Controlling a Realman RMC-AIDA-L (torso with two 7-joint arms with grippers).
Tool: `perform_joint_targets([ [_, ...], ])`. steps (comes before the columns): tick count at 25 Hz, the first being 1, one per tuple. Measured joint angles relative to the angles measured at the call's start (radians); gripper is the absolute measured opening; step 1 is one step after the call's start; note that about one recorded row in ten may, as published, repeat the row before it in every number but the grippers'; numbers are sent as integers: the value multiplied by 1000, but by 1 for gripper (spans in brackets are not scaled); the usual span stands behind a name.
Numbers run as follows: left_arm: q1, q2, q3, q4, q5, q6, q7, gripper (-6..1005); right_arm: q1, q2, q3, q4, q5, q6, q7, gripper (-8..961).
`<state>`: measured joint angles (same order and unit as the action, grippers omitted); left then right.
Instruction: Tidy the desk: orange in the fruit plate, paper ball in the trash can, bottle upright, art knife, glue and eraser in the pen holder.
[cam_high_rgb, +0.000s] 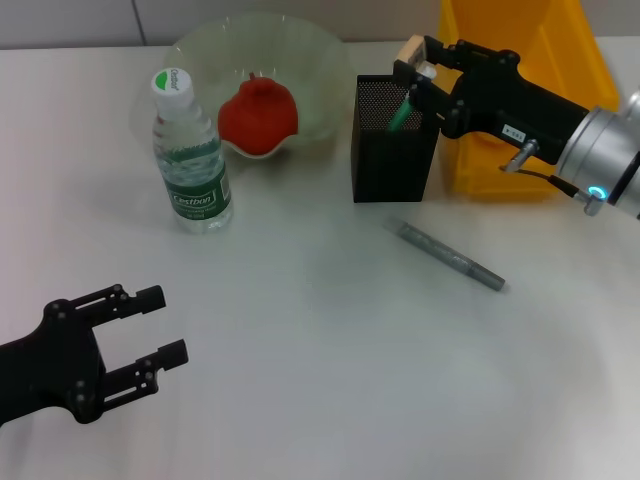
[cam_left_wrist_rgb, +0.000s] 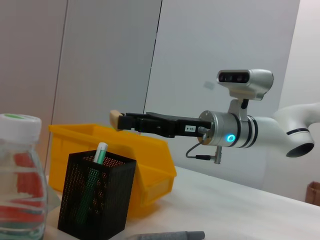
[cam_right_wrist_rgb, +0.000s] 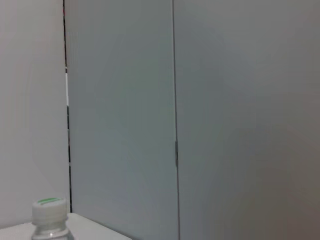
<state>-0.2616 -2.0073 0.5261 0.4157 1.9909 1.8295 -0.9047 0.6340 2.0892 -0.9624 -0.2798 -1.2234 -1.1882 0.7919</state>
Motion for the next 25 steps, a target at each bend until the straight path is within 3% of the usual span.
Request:
perform_joint_targets([
  [22, -6, 6, 0, 3, 0, 1, 0, 720, 12, 0, 9, 9, 15, 27, -6, 566],
  [25, -6, 6, 0, 3, 0, 1, 0, 722, 12, 0, 10, 9, 15, 27, -7, 724],
])
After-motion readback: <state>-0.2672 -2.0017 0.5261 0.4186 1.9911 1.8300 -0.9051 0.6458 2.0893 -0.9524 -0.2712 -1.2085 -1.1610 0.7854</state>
